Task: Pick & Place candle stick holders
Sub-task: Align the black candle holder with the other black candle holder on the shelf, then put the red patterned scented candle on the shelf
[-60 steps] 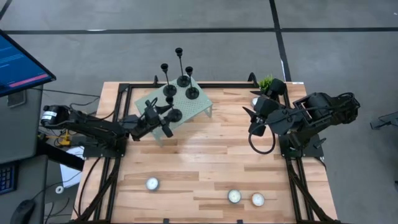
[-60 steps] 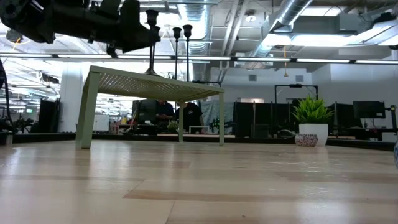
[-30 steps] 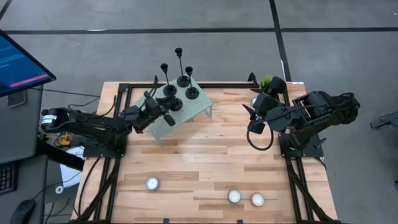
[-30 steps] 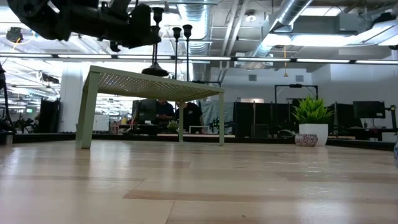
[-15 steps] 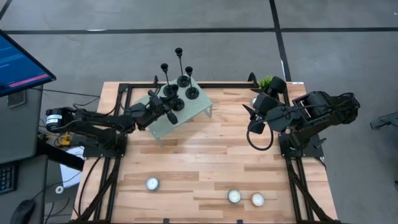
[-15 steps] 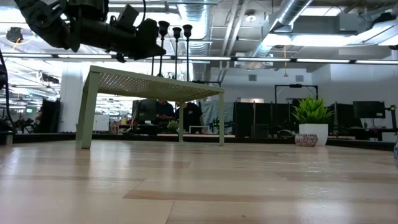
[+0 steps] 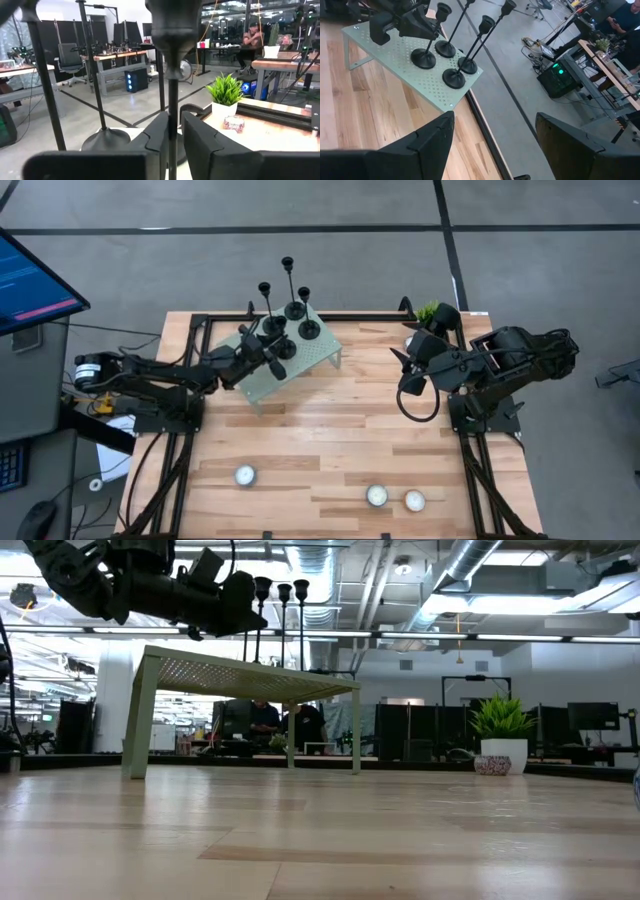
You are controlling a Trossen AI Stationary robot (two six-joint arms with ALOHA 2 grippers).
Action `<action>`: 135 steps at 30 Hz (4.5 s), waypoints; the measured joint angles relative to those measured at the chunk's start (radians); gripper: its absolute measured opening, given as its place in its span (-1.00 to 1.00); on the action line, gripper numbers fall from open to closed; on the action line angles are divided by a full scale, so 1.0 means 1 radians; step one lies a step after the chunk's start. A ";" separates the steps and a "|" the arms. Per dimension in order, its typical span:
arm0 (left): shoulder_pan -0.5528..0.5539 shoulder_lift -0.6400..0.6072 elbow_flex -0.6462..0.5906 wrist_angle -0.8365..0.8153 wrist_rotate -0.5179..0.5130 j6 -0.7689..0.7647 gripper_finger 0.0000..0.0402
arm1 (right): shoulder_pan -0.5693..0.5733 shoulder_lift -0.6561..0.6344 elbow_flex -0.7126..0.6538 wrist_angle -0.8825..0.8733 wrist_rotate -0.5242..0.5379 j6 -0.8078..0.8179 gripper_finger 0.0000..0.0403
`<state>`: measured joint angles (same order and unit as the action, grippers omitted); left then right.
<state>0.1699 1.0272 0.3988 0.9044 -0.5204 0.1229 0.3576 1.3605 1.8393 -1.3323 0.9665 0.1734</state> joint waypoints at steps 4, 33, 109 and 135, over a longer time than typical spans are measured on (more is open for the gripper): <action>0.000 0.003 0.000 -0.004 0.027 0.021 -0.62 | 0.000 0.000 0.000 0.000 0.000 0.000 0.34; -0.162 -0.154 0.000 -0.146 -0.254 0.076 0.57 | -0.296 -0.001 -0.017 -0.211 -0.234 0.330 0.74; -0.458 -0.439 0.000 -0.182 -0.516 0.143 0.59 | -0.933 0.122 -1.017 0.629 -0.423 0.847 0.72; -0.458 -0.439 0.000 -0.179 -0.530 0.142 0.59 | -0.955 0.329 -1.017 0.797 -0.491 0.708 0.42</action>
<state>-0.2878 0.5880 0.3988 0.7255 -1.0504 0.2653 -0.5976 1.6894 0.8223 -0.5356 0.4759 0.8817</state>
